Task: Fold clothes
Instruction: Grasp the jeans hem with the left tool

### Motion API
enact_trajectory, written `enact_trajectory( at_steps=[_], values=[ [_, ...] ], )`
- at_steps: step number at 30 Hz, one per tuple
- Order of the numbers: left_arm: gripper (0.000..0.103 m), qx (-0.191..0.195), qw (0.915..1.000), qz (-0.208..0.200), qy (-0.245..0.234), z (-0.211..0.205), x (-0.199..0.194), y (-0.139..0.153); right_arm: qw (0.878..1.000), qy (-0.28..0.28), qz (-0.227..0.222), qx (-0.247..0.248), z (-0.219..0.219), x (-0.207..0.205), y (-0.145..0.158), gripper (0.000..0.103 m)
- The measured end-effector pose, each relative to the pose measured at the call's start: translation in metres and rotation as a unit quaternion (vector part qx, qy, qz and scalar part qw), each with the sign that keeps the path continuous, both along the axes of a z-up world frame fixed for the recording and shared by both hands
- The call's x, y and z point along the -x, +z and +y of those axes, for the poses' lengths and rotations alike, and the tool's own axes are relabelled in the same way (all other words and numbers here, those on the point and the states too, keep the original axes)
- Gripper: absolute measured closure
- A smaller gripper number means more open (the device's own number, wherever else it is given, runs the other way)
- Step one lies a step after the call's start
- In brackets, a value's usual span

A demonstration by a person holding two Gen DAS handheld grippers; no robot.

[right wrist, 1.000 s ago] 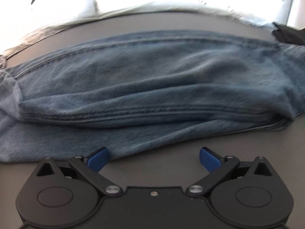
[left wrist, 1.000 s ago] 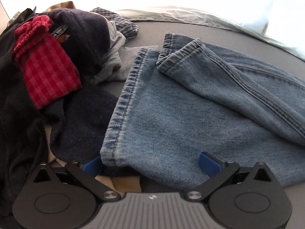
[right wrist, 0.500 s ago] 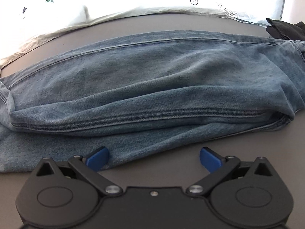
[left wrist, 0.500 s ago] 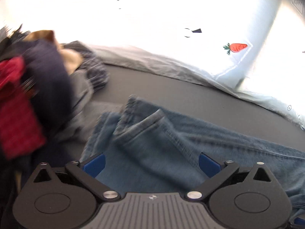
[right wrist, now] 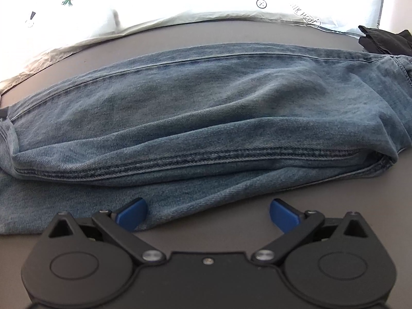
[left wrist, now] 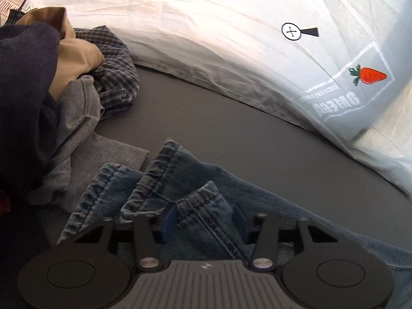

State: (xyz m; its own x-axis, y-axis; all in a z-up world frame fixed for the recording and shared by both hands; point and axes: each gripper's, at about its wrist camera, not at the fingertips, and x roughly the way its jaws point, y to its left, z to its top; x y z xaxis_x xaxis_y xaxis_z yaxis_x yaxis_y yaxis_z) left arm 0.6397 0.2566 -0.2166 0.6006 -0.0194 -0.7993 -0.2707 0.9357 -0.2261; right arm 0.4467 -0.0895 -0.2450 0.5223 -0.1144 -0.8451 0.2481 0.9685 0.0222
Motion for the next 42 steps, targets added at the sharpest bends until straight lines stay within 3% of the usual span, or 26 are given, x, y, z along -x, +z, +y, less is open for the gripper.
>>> enact_trajectory(
  at_steps=[1,4,10,14,18,24,28,30,33,37,39,42],
  values=[
    [0.078,0.007,1.0,-0.005,0.003,0.005,0.005,0.0,1.0,0.0,-0.001,0.0,0.0,0.0,0.0,0.0],
    [0.088,0.026,0.9994,-0.024,0.006,0.015,0.024,0.007,1.0,0.001,-0.003,0.001,0.0,0.0,-0.001,0.0],
    [0.09,0.003,0.9972,-0.071,0.021,0.035,0.098,0.04,1.0,0.0,-0.005,0.001,0.0,0.001,0.0,0.0],
    [0.09,0.033,0.9967,-0.051,0.053,0.054,0.147,0.032,1.0,-0.001,-0.007,0.001,0.0,0.002,0.0,0.0],
    [0.09,0.036,0.9972,-0.033,0.057,0.057,0.178,0.016,1.0,0.004,-0.008,0.001,-0.001,0.004,0.0,0.0],
    [0.09,-0.003,0.998,-0.06,0.017,0.048,0.193,0.04,1.0,0.025,-0.008,-0.001,-0.004,0.008,0.0,0.0],
    [0.087,0.033,0.9984,-0.004,0.045,0.059,0.197,0.012,1.0,0.026,0.004,-0.003,-0.004,0.007,0.001,0.0],
    [0.087,0.031,0.9988,-0.007,0.037,0.06,0.205,0.014,0.999,0.034,0.02,-0.009,-0.004,0.006,0.003,0.0],
    [0.07,0.009,0.9995,-0.03,0.007,0.061,0.214,0.028,0.999,0.03,0.015,-0.01,-0.001,0.016,0.012,0.0],
    [0.039,0.005,0.9978,-0.067,0.004,0.065,0.214,0.043,0.997,0.044,-0.064,0.013,0.012,0.02,0.042,0.0],
    [0.029,-0.007,0.9974,-0.071,0.013,0.063,0.206,0.043,0.993,0.06,-0.096,0.029,0.021,0.011,0.054,0.0],
    [0.027,-0.014,0.9983,-0.048,0.029,0.061,0.191,0.034,0.989,0.096,-0.102,0.05,0.037,-0.015,0.053,0.0]
  ],
)
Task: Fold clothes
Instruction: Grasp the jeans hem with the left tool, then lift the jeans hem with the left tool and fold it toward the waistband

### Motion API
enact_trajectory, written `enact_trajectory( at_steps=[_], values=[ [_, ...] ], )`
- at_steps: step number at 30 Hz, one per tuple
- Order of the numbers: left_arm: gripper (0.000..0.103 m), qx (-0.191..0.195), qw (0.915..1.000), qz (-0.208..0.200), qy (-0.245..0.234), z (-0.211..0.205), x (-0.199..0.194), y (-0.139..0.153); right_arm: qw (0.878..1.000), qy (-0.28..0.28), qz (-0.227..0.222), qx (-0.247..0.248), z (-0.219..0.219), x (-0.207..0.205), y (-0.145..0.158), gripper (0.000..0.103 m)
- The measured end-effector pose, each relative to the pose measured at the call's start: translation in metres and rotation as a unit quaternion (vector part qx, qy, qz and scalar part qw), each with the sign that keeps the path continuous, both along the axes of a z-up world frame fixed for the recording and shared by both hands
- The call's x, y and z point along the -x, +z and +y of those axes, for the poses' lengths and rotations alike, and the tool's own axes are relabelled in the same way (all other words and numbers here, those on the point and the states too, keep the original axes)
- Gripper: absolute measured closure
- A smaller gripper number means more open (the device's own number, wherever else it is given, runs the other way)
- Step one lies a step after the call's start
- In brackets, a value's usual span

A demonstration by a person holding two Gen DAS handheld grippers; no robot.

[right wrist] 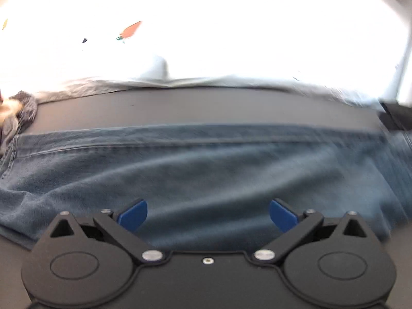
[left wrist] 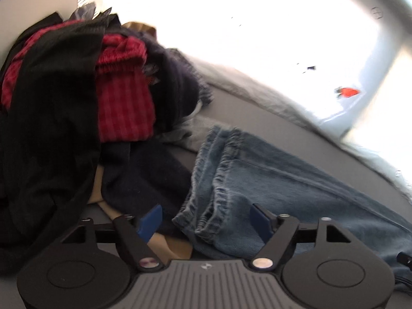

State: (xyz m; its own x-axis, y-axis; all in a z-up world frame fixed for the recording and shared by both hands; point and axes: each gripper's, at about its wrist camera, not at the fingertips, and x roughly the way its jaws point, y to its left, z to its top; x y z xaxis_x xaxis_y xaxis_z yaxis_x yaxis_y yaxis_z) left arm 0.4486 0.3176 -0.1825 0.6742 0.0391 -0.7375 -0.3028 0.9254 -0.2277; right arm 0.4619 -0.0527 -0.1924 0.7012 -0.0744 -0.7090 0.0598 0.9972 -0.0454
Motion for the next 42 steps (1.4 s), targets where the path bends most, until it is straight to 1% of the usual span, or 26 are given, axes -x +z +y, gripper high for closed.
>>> enact_trajectory(
  at_steps=[1,4,6,7,10,11,12,14,17,18,19,20,22,24,26,28,30,32,34,35,36,38,39,40,41,42],
  values=[
    [0.027,0.004,1.0,0.008,0.001,0.0,-0.003,-0.004,1.0,0.012,0.002,0.008,0.006,-0.009,-0.004,0.0],
    [0.027,0.013,0.9995,0.028,0.004,0.001,-0.008,-0.016,0.998,0.034,0.044,0.033,0.025,-0.027,-0.027,0.0],
    [0.027,0.017,0.9993,0.032,0.004,0.001,-0.006,-0.022,0.994,0.054,0.085,0.041,0.037,-0.026,-0.043,0.001],
    [0.027,0.022,0.9992,0.033,0.006,0.003,-0.004,-0.025,0.994,0.055,0.087,0.038,0.037,-0.02,-0.047,0.0],
    [0.03,0.041,0.9983,0.039,0.015,0.009,0.002,-0.034,0.995,0.043,0.09,0.002,0.031,0.002,-0.047,0.0],
    [0.032,0.048,0.9979,0.038,0.019,0.012,0.004,-0.035,0.994,0.046,0.098,-0.01,0.027,0.005,-0.048,0.0],
    [0.035,0.056,0.9975,0.036,0.023,0.014,0.005,-0.036,0.993,0.052,0.101,-0.012,0.025,0.007,-0.05,0.0],
    [0.035,0.074,0.9966,0.026,0.025,0.017,0.006,-0.035,0.993,0.061,0.097,-0.011,0.025,0.009,-0.05,0.0],
    [0.035,0.112,0.9936,-0.004,0.012,0.02,0.005,-0.028,0.994,0.055,0.098,-0.013,0.027,0.006,-0.051,0.0],
    [0.035,0.114,0.9934,-0.008,0.009,0.018,0.004,-0.026,0.994,0.055,0.097,-0.014,0.028,0.006,-0.052,0.0],
    [0.036,0.106,0.9943,-0.009,0.007,0.015,0.002,-0.023,0.994,0.055,0.095,-0.014,0.028,0.006,-0.052,0.0],
    [0.041,0.094,0.9955,-0.008,0.003,0.012,-0.001,-0.021,0.994,0.055,0.093,-0.014,0.028,0.007,-0.052,0.0],
    [0.068,0.075,0.9972,-0.002,0.003,0.006,-0.007,-0.019,0.994,0.055,0.09,-0.015,0.026,0.008,-0.054,0.0],
    [0.08,0.063,0.9979,0.007,0.013,0.005,-0.01,-0.018,0.994,0.055,0.09,-0.015,0.026,0.007,-0.054,0.0],
    [0.085,0.064,0.9978,0.005,0.016,0.004,-0.012,-0.014,0.994,0.054,0.09,-0.017,0.025,0.006,-0.053,0.0],
    [0.091,0.065,0.9978,-0.007,0.011,0.0,-0.013,-0.005,0.995,0.05,0.089,-0.02,0.024,0.007,-0.052,0.0],
    [0.091,0.069,0.9971,-0.029,-0.016,-0.012,-0.018,0.012,0.995,0.041,0.086,-0.032,0.019,0.008,-0.05,0.0],
    [0.091,0.071,0.9947,-0.053,-0.051,-0.03,-0.025,0.031,0.995,0.011,0.073,-0.065,0.007,0.012,-0.044,0.001],
    [0.091,0.065,0.9889,-0.079,-0.108,-0.064,-0.034,0.052,0.993,-0.024,0.054,-0.103,-0.011,0.017,-0.035,0.002],
    [0.091,0.069,0.984,-0.088,-0.139,-0.083,-0.039,0.061,0.991,-0.042,0.043,-0.118,-0.021,0.02,-0.03,0.002],
    [0.091,0.076,0.9776,-0.096,-0.172,-0.105,-0.043,0.068,0.99,-0.061,0.031,-0.123,-0.031,0.024,-0.024,0.002],
    [0.088,0.09,0.96,-0.103,-0.244,-0.15,-0.049,0.074,0.986,-0.099,0.008,-0.131,-0.053,0.031,-0.013,0.002],
    [0.083,0.102,0.9491,-0.095,-0.282,-0.173,-0.053,0.07,0.984,-0.118,0.0,-0.132,-0.064,0.035,-0.009,0.002],
    [0.076,0.122,0.9373,-0.08,-0.317,-0.194,-0.059,0.063,0.981,-0.137,-0.005,-0.135,-0.075,0.039,-0.006,0.002],
    [0.073,0.148,0.9248,-0.058,-0.346,-0.211,-0.065,0.052,0.978,-0.154,-0.005,-0.14,-0.085,0.044,-0.006,0.002],
    [0.073,0.168,0.9164,-0.032,-0.362,-0.224,-0.071,0.041,0.974,-0.17,-0.006,-0.146,-0.094,0.048,-0.006,0.002]
  ],
)
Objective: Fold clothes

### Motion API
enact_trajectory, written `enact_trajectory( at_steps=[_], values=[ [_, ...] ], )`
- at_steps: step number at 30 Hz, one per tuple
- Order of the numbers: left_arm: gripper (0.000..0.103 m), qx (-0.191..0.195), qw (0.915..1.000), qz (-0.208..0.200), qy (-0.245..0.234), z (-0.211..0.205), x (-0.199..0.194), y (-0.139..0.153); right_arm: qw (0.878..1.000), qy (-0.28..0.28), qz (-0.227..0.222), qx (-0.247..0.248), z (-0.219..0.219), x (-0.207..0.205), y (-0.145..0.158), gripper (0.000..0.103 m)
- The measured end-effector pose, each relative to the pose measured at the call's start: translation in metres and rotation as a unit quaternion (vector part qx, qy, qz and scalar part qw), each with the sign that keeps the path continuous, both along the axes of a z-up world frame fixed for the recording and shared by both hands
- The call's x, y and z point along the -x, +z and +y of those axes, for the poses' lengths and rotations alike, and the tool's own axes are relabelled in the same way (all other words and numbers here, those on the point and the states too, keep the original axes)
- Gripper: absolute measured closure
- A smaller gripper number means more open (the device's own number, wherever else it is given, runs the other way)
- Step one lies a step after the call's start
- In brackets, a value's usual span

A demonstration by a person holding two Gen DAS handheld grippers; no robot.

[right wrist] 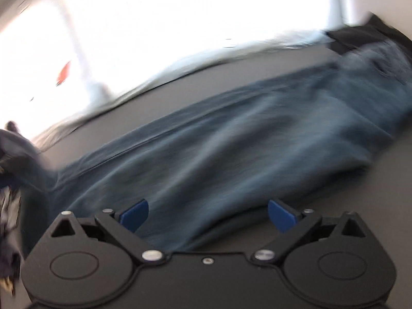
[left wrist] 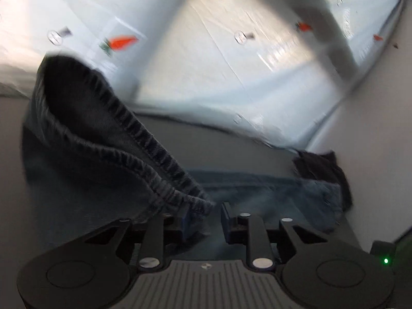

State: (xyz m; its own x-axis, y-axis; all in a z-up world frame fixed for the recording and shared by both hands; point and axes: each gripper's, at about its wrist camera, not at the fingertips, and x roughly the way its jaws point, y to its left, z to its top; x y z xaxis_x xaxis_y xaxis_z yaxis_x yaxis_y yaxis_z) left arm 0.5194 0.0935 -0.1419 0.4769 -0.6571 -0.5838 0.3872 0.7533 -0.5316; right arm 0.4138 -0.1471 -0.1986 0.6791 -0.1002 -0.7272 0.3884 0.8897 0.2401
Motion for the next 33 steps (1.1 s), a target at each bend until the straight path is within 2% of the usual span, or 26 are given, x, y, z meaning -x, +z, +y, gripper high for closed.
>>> enact_trajectory(
  at_steps=[2,3,5,6,7,8,10,13,16,18,23,25,27,29,33],
  values=[
    [0.073,-0.006,0.9989,0.046,-0.008,-0.017,-0.006,-0.014,1.0,-0.024,0.006,-0.012,-0.014,0.008,-0.003,0.002],
    [0.07,-0.004,0.9988,0.048,-0.003,-0.017,-0.003,-0.014,0.999,-0.03,0.007,-0.012,-0.018,0.011,-0.003,0.002],
    [0.054,0.007,0.9995,0.03,-0.001,-0.007,0.005,-0.009,0.999,-0.031,0.006,-0.01,-0.022,0.017,-0.003,0.002],
    [0.04,0.0,0.9998,0.019,0.01,0.001,0.009,-0.005,1.0,-0.027,0.002,-0.011,-0.022,0.018,-0.003,0.003],
    [0.031,-0.014,0.9994,0.007,0.03,0.011,0.014,0.0,1.0,-0.018,-0.005,-0.018,-0.021,0.017,-0.004,0.005],
    [0.029,-0.034,0.9978,-0.004,0.057,0.022,0.016,0.003,1.0,-0.008,-0.012,-0.025,-0.02,0.016,-0.004,0.008],
    [0.027,-0.08,0.9904,-0.011,0.113,0.048,0.015,0.004,0.999,0.019,-0.023,-0.042,-0.017,0.013,-0.002,0.015],
    [0.023,-0.153,0.9706,0.013,0.185,0.082,0.001,-0.011,0.995,0.077,-0.037,-0.049,0.002,-0.006,0.002,0.025],
    [0.023,-0.221,0.9508,0.062,0.208,0.102,-0.008,-0.043,0.989,0.129,-0.031,-0.06,0.021,-0.033,-0.001,0.035],
    [0.023,-0.245,0.9449,0.077,0.203,0.104,-0.011,-0.058,0.985,0.156,-0.025,-0.073,0.032,-0.049,-0.006,0.041],
    [0.02,-0.248,0.9465,0.088,0.186,0.094,-0.022,-0.072,0.977,0.191,0.008,-0.098,0.049,-0.078,-0.022,0.041],
    [0.01,-0.262,0.9432,0.096,0.181,0.092,-0.028,-0.076,0.974,0.182,0.025,-0.135,0.047,-0.088,-0.031,0.04],
    [0.006,-0.265,0.9417,0.107,0.178,0.095,-0.033,-0.08,0.969,0.17,0.019,-0.178,0.042,-0.092,-0.034,0.037],
    [0.003,-0.262,0.9431,0.112,0.171,0.099,-0.037,-0.083,0.962,0.163,0.023,-0.216,0.04,-0.1,-0.035,0.037],
    [0.0,-0.271,0.9419,0.111,0.164,0.099,-0.04,-0.086,0.952,0.163,0.03,-0.259,0.038,-0.112,-0.039,0.038]
  ],
)
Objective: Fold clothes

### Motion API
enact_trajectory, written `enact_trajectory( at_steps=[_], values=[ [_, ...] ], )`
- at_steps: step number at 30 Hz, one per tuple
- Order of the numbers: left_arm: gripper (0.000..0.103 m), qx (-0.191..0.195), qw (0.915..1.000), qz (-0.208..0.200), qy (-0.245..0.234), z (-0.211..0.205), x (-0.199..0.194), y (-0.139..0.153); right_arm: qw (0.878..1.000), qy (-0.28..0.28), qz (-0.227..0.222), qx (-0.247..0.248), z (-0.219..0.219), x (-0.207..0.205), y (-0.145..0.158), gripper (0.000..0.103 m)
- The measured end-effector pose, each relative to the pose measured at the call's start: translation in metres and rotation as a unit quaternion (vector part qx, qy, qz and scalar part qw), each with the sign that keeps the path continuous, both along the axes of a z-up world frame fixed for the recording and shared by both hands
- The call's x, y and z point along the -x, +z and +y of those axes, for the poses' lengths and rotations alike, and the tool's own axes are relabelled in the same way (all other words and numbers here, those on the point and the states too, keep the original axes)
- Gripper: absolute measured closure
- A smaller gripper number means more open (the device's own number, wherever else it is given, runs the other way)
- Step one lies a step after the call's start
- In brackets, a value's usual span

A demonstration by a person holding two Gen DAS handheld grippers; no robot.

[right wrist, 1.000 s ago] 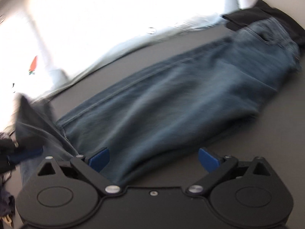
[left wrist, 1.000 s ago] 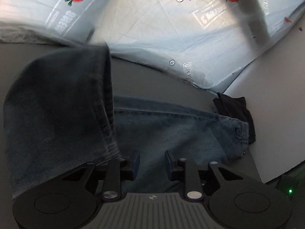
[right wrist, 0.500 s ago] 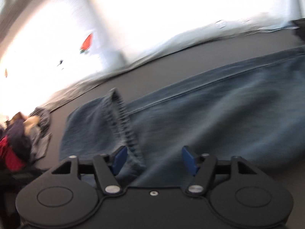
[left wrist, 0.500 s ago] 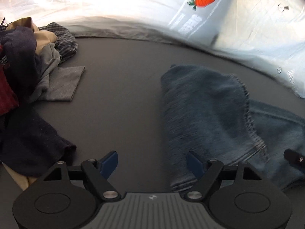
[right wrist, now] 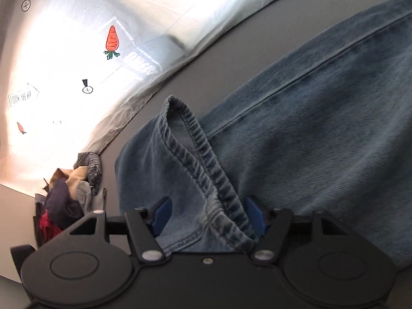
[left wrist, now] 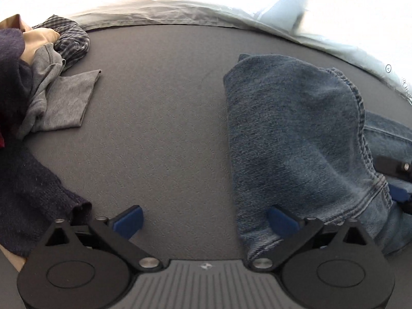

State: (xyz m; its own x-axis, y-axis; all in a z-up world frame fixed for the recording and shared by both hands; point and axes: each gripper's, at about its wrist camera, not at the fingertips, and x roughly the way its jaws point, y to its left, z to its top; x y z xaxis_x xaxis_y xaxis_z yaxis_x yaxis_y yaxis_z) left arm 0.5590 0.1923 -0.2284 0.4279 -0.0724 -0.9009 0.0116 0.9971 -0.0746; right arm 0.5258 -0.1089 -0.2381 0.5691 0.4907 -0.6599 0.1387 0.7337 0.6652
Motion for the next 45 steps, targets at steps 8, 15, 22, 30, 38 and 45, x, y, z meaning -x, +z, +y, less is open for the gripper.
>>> enact_trajectory(
  at_steps=[8,15,22,30,38,45],
  values=[
    [0.0,-0.001,0.9999,0.005,-0.014,0.001,-0.003,0.0,1.0,0.024,0.004,-0.005,0.002,-0.007,-0.011,0.083],
    [0.0,-0.002,0.9998,-0.007,-0.02,0.002,0.0,-0.001,0.989,0.086,-0.045,0.114,0.047,-0.022,0.005,0.051],
    [0.0,-0.005,0.9998,-0.004,-0.017,0.003,-0.001,-0.001,0.972,0.113,-0.076,0.193,0.07,-0.017,0.015,0.09],
    [0.005,-0.037,0.9973,-0.039,-0.05,-0.037,0.01,0.042,0.929,0.086,-0.196,0.301,0.054,0.035,0.083,0.092],
    [0.0,-0.089,0.9925,-0.011,-0.083,-0.109,0.032,0.01,0.917,0.051,-0.058,0.392,-0.027,0.037,0.019,0.08],
    [0.0,-0.129,0.9873,-0.028,-0.088,-0.126,0.037,0.006,0.932,0.011,-0.084,0.352,-0.049,0.04,0.0,0.055]
  ],
)
